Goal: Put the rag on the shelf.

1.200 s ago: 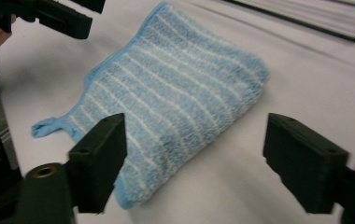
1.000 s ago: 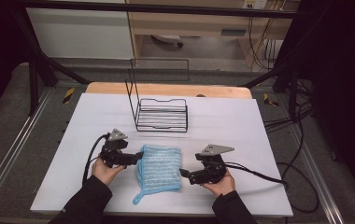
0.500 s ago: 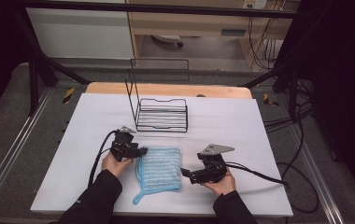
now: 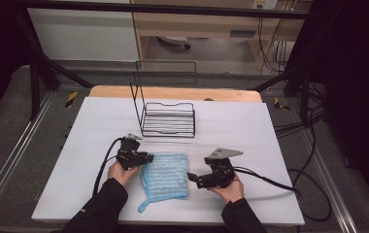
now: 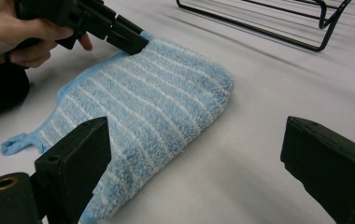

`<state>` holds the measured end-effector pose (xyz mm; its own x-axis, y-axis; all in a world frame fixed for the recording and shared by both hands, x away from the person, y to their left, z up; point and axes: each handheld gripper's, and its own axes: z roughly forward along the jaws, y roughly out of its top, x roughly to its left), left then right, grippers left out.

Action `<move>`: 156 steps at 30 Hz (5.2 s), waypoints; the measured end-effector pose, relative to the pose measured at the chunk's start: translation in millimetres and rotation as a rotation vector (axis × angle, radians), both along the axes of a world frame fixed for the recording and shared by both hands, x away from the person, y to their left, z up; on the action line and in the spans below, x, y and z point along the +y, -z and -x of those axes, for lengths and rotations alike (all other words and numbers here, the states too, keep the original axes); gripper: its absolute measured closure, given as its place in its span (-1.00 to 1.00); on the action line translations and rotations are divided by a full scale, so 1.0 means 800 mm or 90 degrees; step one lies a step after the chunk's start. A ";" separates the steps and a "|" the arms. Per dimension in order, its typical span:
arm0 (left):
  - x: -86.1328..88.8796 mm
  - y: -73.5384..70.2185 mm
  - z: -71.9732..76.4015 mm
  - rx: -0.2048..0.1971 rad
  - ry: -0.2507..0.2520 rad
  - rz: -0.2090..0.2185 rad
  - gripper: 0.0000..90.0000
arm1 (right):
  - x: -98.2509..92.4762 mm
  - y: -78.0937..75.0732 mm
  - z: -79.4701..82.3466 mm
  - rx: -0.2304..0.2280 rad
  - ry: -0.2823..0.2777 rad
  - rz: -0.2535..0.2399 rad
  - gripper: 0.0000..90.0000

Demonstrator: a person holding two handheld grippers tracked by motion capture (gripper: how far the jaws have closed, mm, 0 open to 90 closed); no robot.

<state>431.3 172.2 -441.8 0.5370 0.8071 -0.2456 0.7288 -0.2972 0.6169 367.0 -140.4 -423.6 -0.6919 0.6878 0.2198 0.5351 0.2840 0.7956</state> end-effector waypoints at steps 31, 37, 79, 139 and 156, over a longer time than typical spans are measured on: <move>0.000 0.003 0.003 -0.017 0.007 0.005 0.67 | 0.042 0.037 -0.075 0.079 0.040 0.019 0.47; 0.000 0.003 0.003 -0.014 0.006 0.010 0.69 | 0.044 0.039 -0.080 0.126 0.031 -0.003 0.69; 0.022 -0.063 0.044 -0.115 0.031 0.129 0.75 | 0.022 -0.029 -0.052 0.050 0.008 -0.088 0.86; 0.018 -0.187 0.065 -0.324 0.033 0.225 0.76 | 0.014 -0.173 -0.012 -0.205 0.025 -0.121 0.87; 0.016 -0.218 0.052 -0.394 0.004 0.278 0.76 | 0.020 -0.206 -0.019 -0.286 0.051 -0.145 0.87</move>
<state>389.9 185.3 -267.3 0.6855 0.7018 -0.1941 0.2099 0.0648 0.9756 382.5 -124.2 -258.9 -0.6992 0.7121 0.0635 0.1395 0.0488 0.9890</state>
